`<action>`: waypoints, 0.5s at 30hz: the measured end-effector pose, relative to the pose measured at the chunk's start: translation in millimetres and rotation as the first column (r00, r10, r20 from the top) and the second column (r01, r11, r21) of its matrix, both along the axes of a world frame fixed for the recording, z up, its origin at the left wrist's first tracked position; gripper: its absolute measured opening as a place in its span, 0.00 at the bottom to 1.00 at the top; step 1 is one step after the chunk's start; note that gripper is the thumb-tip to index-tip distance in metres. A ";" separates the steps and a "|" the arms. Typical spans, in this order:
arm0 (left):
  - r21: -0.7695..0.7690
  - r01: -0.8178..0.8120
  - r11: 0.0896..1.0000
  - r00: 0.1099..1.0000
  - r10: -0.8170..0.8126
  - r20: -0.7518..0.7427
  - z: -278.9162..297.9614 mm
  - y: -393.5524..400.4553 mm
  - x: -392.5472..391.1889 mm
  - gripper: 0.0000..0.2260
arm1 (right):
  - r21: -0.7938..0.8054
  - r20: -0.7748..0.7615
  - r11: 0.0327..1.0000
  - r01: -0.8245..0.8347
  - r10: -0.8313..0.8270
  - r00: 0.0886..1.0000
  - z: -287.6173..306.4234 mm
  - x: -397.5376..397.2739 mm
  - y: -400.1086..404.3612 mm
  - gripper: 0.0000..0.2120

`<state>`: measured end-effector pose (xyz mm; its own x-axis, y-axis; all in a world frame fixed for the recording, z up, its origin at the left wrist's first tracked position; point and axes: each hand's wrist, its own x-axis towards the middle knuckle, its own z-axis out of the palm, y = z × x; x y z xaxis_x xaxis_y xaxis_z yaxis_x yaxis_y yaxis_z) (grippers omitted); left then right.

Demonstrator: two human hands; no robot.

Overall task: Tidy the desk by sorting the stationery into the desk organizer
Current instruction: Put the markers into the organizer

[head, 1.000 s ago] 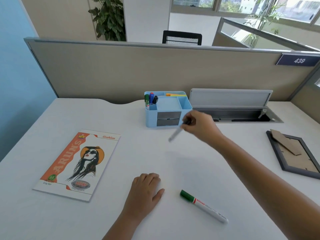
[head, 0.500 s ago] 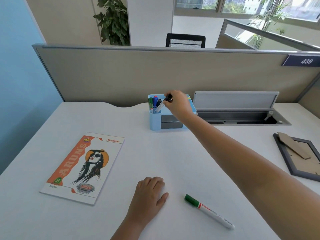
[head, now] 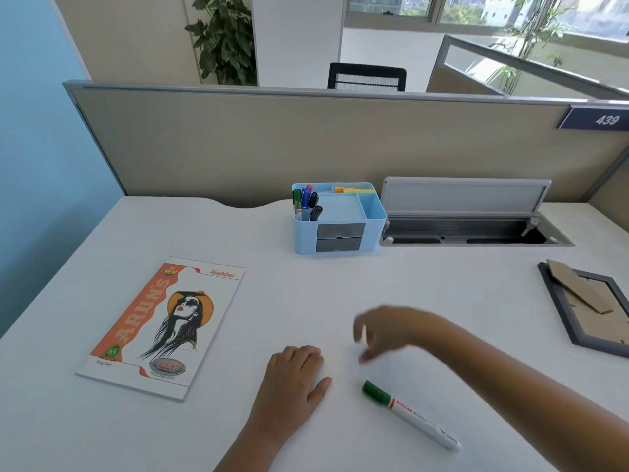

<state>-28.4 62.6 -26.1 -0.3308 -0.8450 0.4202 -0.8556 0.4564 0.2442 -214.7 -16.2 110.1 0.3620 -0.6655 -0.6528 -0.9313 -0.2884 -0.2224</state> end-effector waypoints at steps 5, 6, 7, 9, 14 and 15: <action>0.014 0.004 1.000 1.000 -0.004 0.003 -2.6 0.0 0.7 0.10 | -0.043 -0.162 0.997 -0.059 0.051 0.985 -31.5 -14.9 59.1 0.25; 0.019 0.004 1.000 1.000 -0.005 0.005 -3.0 -0.2 1.0 0.10 | -0.070 -0.146 0.996 -0.054 0.043 0.988 -35.4 -15.9 62.5 0.24; 0.022 0.006 1.000 1.000 -0.006 0.005 -3.2 -0.2 1.3 0.10 | -0.088 -0.133 0.995 -0.049 0.037 0.990 -37.7 -16.9 63.2 0.23; 0.024 0.010 1.000 1.000 -0.010 0.004 -2.5 0.1 1.2 0.10 | -0.112 -0.125 0.992 -0.050 0.036 0.991 -36.8 -17.5 60.2 0.21; 0.019 0.020 1.000 1.000 -0.020 0.000 -0.3 -0.2 0.4 0.10 | -0.270 0.055 0.962 0.033 -0.019 0.998 -14.5 -6.0 33.6 0.17; 0.016 0.021 1.000 1.000 -0.021 -0.007 0.2 -1.0 0.2 0.10 | -0.301 0.139 0.949 0.094 -0.054 0.989 -4.0 -1.6 24.1 0.16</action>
